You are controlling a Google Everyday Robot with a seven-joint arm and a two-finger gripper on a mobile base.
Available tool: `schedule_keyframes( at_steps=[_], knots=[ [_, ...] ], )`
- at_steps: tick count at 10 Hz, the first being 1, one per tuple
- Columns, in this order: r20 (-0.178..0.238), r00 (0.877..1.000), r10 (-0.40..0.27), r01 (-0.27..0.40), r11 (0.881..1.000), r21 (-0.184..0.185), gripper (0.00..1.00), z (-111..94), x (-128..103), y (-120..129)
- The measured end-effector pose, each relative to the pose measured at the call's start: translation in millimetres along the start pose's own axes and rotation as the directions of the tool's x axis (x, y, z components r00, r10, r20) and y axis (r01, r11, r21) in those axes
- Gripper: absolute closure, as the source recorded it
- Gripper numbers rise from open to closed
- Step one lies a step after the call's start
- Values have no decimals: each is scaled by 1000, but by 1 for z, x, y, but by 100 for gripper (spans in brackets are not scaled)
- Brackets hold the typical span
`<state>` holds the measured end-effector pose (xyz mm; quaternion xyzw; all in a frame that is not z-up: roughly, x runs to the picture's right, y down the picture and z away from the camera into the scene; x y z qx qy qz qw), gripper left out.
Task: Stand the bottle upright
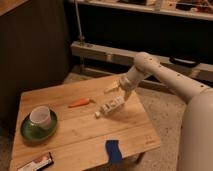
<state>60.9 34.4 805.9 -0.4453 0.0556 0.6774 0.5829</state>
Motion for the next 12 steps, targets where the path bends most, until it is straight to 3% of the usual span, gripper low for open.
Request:
schedule_keyframes(
  at_steps=[4,5,6,7,8,9,10,12],
  knots=[
    [25,999,-23,22,1000,12,20,-2,2,3],
    [51,995,-90,89,996,16,20,-5,6,6],
    [71,973,-217,216,976,23,20,-7,13,6],
    [75,941,-329,327,944,38,20,-8,20,3],
    [75,907,-414,412,910,43,20,-11,24,2],
    [68,865,-498,496,867,42,20,-14,30,-4],
    [70,819,-569,567,822,43,20,-18,34,-9],
    [69,772,-632,631,775,42,20,-21,38,-12]
  ],
)
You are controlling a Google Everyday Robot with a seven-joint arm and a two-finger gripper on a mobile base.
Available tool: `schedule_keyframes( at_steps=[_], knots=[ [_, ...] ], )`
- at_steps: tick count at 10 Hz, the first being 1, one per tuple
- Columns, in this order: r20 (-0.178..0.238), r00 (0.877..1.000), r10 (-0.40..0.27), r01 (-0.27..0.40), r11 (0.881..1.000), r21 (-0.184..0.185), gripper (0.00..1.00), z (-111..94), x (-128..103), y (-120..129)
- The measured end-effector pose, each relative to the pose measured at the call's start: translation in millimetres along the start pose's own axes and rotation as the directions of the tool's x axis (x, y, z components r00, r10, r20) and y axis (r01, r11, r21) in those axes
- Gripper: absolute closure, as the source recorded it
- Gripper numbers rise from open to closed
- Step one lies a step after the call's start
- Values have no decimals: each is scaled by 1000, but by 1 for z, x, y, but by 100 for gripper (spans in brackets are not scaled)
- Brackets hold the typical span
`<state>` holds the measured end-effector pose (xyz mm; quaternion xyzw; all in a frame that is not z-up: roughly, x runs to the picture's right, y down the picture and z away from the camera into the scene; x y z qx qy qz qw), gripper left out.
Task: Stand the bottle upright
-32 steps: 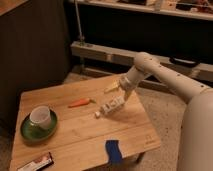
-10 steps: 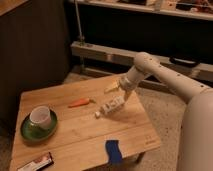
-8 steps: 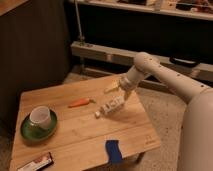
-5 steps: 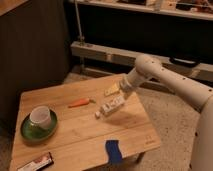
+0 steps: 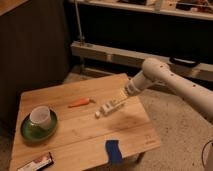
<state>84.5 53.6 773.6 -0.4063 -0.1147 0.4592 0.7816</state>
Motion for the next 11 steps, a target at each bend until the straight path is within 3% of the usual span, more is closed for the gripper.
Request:
schedule_keyframes(
  at_steps=[1,3,4,5,6,7,8,9,11],
  knots=[
    [1,1000,-4,4,1000,-7,20,0,0,1],
    [54,999,5,-5,1000,5,20,-5,-2,10],
    [96,994,-59,55,998,38,20,-10,0,19],
    [118,981,-155,147,986,77,20,-13,2,28],
    [126,960,-249,235,965,115,20,-15,5,35],
    [109,924,-366,345,922,176,20,-18,10,42],
    [80,880,-469,442,868,227,20,-19,11,51],
    [65,856,-513,484,839,250,20,-20,12,54],
    [61,849,-524,494,831,257,20,-20,13,55]
  ],
)
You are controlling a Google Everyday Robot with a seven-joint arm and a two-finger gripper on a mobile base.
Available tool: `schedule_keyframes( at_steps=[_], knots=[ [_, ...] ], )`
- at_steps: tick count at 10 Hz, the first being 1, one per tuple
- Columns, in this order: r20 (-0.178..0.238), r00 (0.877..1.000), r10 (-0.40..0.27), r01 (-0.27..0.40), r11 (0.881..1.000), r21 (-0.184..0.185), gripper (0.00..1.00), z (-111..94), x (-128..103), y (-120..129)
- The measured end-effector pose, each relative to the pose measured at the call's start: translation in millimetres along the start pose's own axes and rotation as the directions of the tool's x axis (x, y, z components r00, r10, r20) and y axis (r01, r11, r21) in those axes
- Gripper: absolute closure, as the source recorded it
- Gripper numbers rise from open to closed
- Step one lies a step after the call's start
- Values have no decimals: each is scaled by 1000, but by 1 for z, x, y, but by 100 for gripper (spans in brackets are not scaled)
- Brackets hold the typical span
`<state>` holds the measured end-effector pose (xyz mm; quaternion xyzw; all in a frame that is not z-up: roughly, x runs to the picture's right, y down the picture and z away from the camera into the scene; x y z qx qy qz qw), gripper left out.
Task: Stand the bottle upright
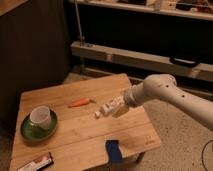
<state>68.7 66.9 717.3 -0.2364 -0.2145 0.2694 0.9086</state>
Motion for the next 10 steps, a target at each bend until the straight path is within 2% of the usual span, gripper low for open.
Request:
schedule_keyframes(
  at_steps=[2,3,4,5,6,7,8,9,10],
  knots=[
    [24,999,-23,22,1000,7,20,0,-4,2],
    [92,989,-115,114,993,21,20,-2,-11,4],
    [143,969,-202,199,979,35,20,-3,-15,7],
    [207,924,-323,317,946,64,20,-6,-22,13],
    [251,869,-426,417,904,91,20,-8,-27,17],
    [293,792,-535,522,843,128,20,-10,-38,21],
    [311,745,-591,572,805,157,20,-13,-41,23],
    [327,688,-648,622,759,194,20,-18,-46,24],
    [337,642,-689,657,721,222,20,-21,-49,25]
  ],
)
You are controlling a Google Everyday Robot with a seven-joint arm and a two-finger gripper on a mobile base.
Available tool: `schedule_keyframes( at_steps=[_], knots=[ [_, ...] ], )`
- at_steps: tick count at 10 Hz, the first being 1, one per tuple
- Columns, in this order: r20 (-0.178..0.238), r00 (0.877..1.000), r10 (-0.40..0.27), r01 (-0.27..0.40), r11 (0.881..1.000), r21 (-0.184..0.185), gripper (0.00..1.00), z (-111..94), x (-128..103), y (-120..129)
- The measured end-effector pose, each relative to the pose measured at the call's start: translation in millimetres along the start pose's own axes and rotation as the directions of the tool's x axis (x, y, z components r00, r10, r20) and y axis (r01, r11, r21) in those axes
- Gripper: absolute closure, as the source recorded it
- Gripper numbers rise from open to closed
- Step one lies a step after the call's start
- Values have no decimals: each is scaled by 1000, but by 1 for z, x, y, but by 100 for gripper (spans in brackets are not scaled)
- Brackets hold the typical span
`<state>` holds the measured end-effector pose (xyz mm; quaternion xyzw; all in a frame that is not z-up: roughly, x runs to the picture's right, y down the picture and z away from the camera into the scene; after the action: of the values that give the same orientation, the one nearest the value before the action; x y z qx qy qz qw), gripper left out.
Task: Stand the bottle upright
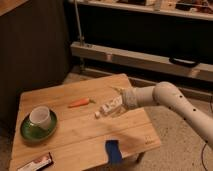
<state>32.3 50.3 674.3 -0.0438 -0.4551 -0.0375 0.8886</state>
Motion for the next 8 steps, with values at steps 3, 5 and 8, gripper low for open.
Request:
schedule_keyframes(
  at_steps=[3,5,8],
  knots=[
    [-84,996,-33,27,997,-77,20,8,5,-14],
    [-153,984,-94,66,982,-179,20,20,12,-39],
    [-211,964,-164,92,945,-315,20,33,21,-49]
  ],
)
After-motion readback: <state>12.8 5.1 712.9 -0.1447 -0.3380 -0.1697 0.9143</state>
